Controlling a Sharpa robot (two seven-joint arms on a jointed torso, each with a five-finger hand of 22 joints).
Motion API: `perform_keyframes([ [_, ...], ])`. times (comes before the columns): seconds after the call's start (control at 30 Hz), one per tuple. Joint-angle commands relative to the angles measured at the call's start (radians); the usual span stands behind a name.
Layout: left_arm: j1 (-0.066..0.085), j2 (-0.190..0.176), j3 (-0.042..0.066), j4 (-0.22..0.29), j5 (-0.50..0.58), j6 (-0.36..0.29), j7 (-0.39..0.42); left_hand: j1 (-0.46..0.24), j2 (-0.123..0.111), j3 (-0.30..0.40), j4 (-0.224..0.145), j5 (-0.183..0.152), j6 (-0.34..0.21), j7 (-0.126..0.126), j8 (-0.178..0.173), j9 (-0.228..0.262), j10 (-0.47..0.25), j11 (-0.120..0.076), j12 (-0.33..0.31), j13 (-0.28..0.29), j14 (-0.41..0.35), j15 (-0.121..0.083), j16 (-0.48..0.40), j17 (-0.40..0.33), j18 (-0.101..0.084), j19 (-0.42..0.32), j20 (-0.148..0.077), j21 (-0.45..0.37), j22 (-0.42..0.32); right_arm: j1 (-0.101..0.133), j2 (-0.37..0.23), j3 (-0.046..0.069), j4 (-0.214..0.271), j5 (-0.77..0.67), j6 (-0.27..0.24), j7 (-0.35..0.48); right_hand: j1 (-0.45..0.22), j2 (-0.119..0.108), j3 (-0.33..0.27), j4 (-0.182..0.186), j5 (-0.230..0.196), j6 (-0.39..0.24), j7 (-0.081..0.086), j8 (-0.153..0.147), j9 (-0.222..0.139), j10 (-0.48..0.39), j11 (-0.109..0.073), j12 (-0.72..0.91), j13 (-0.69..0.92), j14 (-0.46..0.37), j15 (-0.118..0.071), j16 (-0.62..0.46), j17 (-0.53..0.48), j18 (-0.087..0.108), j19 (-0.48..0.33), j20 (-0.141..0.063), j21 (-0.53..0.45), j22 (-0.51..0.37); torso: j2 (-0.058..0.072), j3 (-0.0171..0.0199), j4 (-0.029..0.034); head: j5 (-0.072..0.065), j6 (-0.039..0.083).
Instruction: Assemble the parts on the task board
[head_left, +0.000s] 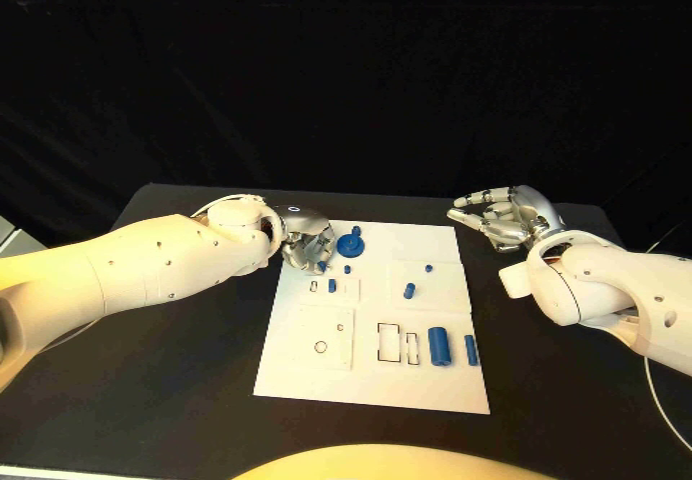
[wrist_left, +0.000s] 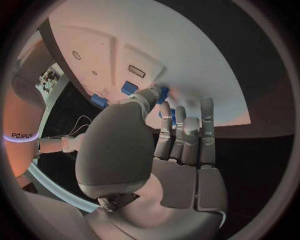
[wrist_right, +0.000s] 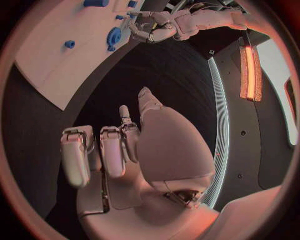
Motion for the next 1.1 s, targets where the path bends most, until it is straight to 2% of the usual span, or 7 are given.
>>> perform_keyframes([
  [0.03, -0.001, 0.001, 0.0, 0.002, 0.011, -0.006, -0.001, -0.007, -0.003, -0.005, 0.006, 0.0, -0.014, 0.004, -0.02, -0.005, -0.01, -0.002, 0.005, 0.001, -0.004, 0.004, 0.006, -0.003, 0.013, 0.002, 0.002, -0.003, 0.002, -0.001, 0.0, 0.0, 0.0, -0.009, 0.012, 0.009, 0.005, 0.001, -0.003, -0.004, 0.002, -0.009, -0.001, 0.002, 0.001, 0.0, -0.002, -0.003, 0.137, 0.078, -0.004, -0.004, 0.158, 0.003, 0.086, -0.001, -0.002, 0.247, 0.0, -0.0001, 0.0002, 0.0, 0.001],
  [0.1, -0.001, 0.0, 0.0, 0.002, 0.013, -0.005, -0.002, -0.004, -0.002, -0.01, 0.01, 0.0, -0.032, 0.012, -0.053, -0.021, -0.014, -0.001, 0.008, 0.001, -0.007, 0.005, 0.007, -0.008, 0.013, 0.003, 0.003, -0.006, 0.004, -0.001, 0.001, 0.0, 0.0, -0.009, 0.012, 0.009, 0.005, 0.001, -0.003, -0.004, 0.002, -0.009, -0.001, 0.002, 0.001, 0.0, -0.002, -0.003, 0.137, 0.078, -0.004, -0.004, 0.158, 0.003, 0.086, -0.001, -0.002, 0.247, 0.0, 0.0001, 0.0004, -0.001, 0.001],
  [0.17, -0.001, 0.0, 0.0, 0.002, 0.014, -0.005, -0.002, -0.003, -0.002, -0.012, 0.011, 0.0, -0.035, 0.014, -0.061, -0.025, -0.015, -0.001, 0.009, 0.001, -0.008, 0.006, 0.008, -0.008, 0.013, 0.003, 0.003, -0.006, 0.004, -0.001, 0.001, 0.0, 0.0, -0.009, 0.012, 0.009, 0.005, 0.001, -0.003, -0.004, 0.002, -0.009, -0.001, 0.002, 0.001, 0.0, -0.002, -0.003, 0.137, 0.078, -0.004, -0.004, 0.158, 0.003, 0.086, -0.001, -0.002, 0.247, 0.0, 0.0002, 0.0004, -0.001, 0.0],
  [0.87, -0.001, -0.007, 0.0, 0.008, 0.016, -0.002, 0.0, 0.007, -0.001, -0.018, 0.008, 0.001, -0.005, 0.01, -0.048, -0.02, -0.01, -0.001, 0.018, 0.003, -0.007, 0.006, 0.01, -0.007, 0.013, 0.003, 0.004, -0.008, 0.007, -0.001, 0.001, 0.0, -0.001, -0.009, 0.011, 0.009, 0.005, 0.001, -0.003, -0.004, 0.002, -0.009, -0.001, 0.002, 0.001, 0.0, -0.002, -0.003, 0.137, 0.078, -0.004, -0.004, 0.158, 0.003, 0.086, -0.001, -0.002, 0.247, 0.0, -0.0002, 0.0008, -0.001, 0.0],
  [1.03, -0.001, -0.008, 0.0, 0.009, 0.02, -0.006, 0.002, 0.004, -0.004, -0.029, 0.008, -0.001, -0.026, 0.014, -0.057, -0.02, -0.013, -0.001, 0.02, 0.003, -0.01, 0.006, 0.01, -0.012, 0.013, 0.003, 0.004, -0.009, 0.008, -0.001, 0.002, 0.0, -0.002, -0.009, 0.01, 0.01, 0.005, 0.001, -0.003, -0.004, 0.002, -0.009, -0.001, 0.002, 0.001, 0.0, -0.002, -0.003, 0.137, 0.078, -0.004, -0.004, 0.158, 0.003, 0.086, -0.001, -0.002, 0.247, 0.0, -0.0004, 0.0005, -0.001, 0.0],
  [1.1, -0.001, -0.009, 0.0, 0.009, 0.022, -0.007, 0.002, 0.006, -0.003, -0.042, 0.007, -0.001, -0.054, 0.017, -0.065, -0.018, -0.017, 0.0, 0.022, 0.003, -0.013, 0.007, 0.01, -0.015, 0.013, 0.003, 0.005, -0.011, 0.009, -0.001, 0.002, 0.0, -0.002, -0.009, 0.01, 0.01, 0.005, 0.001, -0.003, -0.004, 0.002, -0.009, -0.001, 0.002, 0.001, 0.0, -0.002, -0.003, 0.137, 0.078, -0.004, -0.004, 0.158, 0.003, 0.086, -0.001, -0.002, 0.247, 0.0, -0.0004, 0.0005, -0.001, 0.0],
])
